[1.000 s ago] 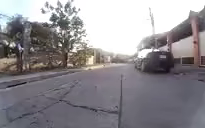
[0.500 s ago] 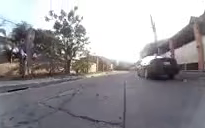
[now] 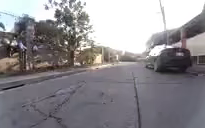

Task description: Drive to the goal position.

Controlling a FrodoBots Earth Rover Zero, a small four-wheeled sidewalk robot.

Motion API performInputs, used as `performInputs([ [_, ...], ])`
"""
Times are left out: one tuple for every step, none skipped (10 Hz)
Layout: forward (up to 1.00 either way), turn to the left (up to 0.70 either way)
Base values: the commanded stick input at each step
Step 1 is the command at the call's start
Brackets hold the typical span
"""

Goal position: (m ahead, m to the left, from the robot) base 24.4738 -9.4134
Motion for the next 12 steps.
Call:
performInputs([
  [1.0,0.0],
  [0.99,0.0],
  [0.99,0.0],
  [0.99,0.0],
  [0.99,0.0],
  [0.99,0.0],
  [0.99,0.0],
  [1.0,0.0],
  [1.0,0.0],
  [1.0,0.0],
  [1.0,0.0],
  [0.99,0.0],
])
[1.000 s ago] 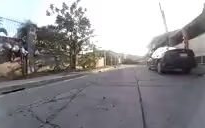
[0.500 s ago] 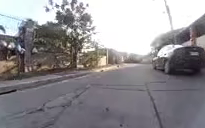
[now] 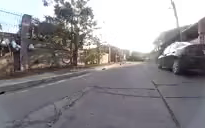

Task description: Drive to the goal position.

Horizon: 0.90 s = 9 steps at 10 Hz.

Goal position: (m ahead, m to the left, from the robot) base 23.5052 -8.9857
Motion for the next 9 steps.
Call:
performInputs([
  [0.99,-0.12],
  [0.99,-0.36],
  [0.99,-0.4],
  [0.99,-0.4],
  [0.99,-0.35],
  [0.79,-0.12],
  [0.0,0.0],
  [0.0,0.0],
  [0.0,0.0],
])
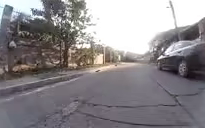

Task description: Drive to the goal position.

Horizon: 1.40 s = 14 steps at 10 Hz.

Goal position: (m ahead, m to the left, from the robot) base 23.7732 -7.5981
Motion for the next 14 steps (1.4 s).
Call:
performInputs([
  [0.0,0.0],
  [0.0,0.0],
  [0.0,0.0],
  [0.0,0.0],
  [0.0,0.0],
  [0.0,0.0],
  [0.11,0.0],
  [0.41,0.0],
  [0.48,0.0],
  [0.66,0.0],
  [0.56,0.0],
  [0.05,0.0],
  [0.09,0.0],
  [0.53,0.0],
])
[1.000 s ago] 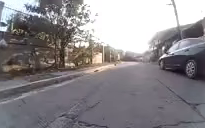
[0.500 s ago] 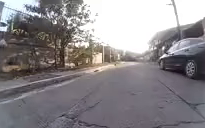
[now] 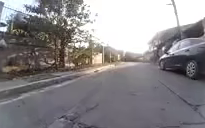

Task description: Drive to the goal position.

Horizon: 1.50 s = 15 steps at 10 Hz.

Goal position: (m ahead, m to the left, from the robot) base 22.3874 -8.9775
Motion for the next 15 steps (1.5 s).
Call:
performInputs([
  [0.94,0.0],
  [0.98,0.0],
  [1.0,0.0],
  [1.0,-0.36],
  [1.0,-0.4],
  [1.0,-0.4],
  [1.0,-0.4],
  [1.0,-0.4],
  [1.0,-0.4],
  [1.0,-0.4],
  [1.0,-0.4],
  [1.0,-0.4],
  [1.0,-0.4],
  [1.0,-0.4],
  [1.0,-0.4],
])
